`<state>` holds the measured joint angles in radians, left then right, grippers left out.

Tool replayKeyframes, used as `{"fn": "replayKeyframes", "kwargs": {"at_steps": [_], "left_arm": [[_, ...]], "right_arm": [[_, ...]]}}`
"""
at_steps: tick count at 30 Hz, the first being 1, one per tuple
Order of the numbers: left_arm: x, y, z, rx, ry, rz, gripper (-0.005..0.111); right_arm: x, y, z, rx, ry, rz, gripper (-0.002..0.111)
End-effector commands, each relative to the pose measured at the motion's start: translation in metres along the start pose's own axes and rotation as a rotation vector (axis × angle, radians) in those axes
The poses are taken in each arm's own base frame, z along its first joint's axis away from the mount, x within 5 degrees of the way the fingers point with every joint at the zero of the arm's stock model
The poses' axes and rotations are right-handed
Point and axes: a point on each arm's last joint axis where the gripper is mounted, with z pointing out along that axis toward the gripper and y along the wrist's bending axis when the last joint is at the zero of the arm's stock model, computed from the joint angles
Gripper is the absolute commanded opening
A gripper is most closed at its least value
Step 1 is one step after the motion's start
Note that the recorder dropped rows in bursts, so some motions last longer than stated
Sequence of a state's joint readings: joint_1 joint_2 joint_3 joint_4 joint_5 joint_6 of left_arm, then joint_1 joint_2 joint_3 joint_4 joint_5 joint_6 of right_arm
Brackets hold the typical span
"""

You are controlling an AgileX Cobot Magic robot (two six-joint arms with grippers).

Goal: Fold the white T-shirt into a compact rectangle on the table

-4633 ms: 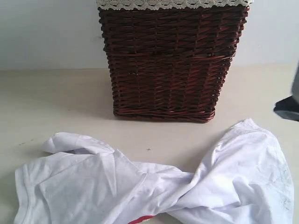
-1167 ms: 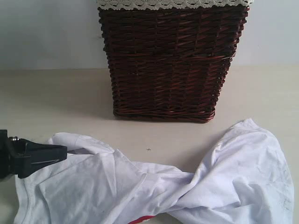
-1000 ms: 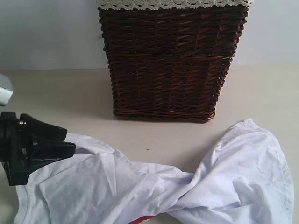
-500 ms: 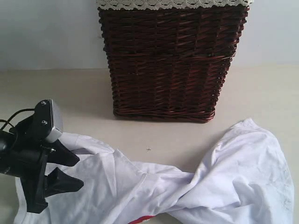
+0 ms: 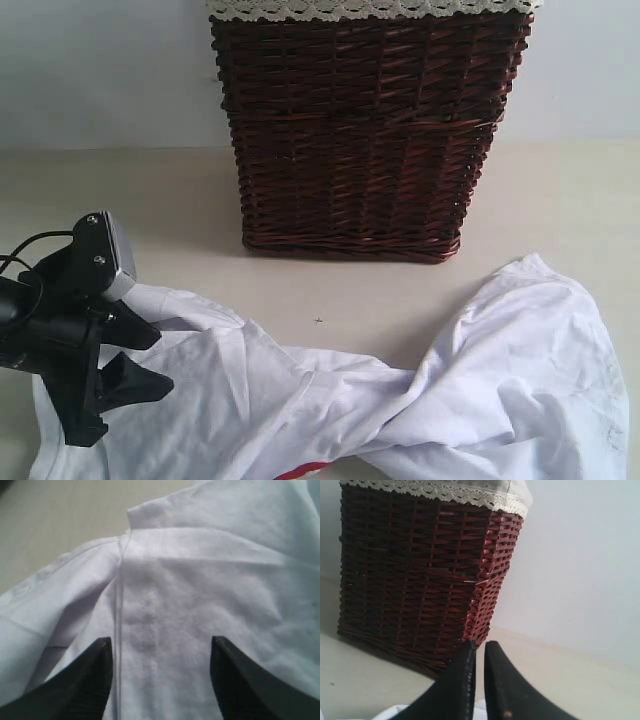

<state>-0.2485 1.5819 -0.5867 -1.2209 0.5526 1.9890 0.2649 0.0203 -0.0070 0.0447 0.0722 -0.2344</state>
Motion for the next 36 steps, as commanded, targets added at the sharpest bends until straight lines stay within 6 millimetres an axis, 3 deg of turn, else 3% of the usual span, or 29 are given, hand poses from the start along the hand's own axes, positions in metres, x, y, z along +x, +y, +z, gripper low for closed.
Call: {"fn": "replayKeyframes", "kwargs": {"at_steps": [1, 4, 9, 17, 27, 30, 36], "left_arm": [[-0.001, 0.0, 0.0, -0.007, -0.003, -0.011, 0.056], [-0.001, 0.0, 0.0, -0.009, -0.002, -0.011, 0.056], [0.0, 0.003, 0.0, -0.038, 0.011, -0.011, 0.054], [0.0, 0.003, 0.0, -0.041, 0.012, -0.011, 0.052], [0.003, 0.004, 0.005, -0.03, 0.018, -0.034, 0.052], [0.009, 0.004, 0.014, 0.004, 0.043, -0.055, 0.044], [0.014, 0.001, 0.022, 0.063, 0.052, -0.083, 0.007]], "right_arm": [[0.001, 0.0, -0.001, 0.011, -0.012, -0.026, 0.009], [0.001, 0.0, -0.001, 0.013, -0.011, -0.059, 0.009], [0.001, -0.002, -0.001, 0.034, -0.005, -0.333, 0.009], [0.013, 0.001, -0.002, -0.002, 0.118, -0.05, 0.009], [0.012, 0.001, -0.002, -0.001, 0.101, -0.039, 0.009], [0.012, 0.001, -0.002, -0.001, 0.101, -0.039, 0.009], [0.012, 0.001, -0.002, -0.001, 0.101, -0.039, 0.009]]}}
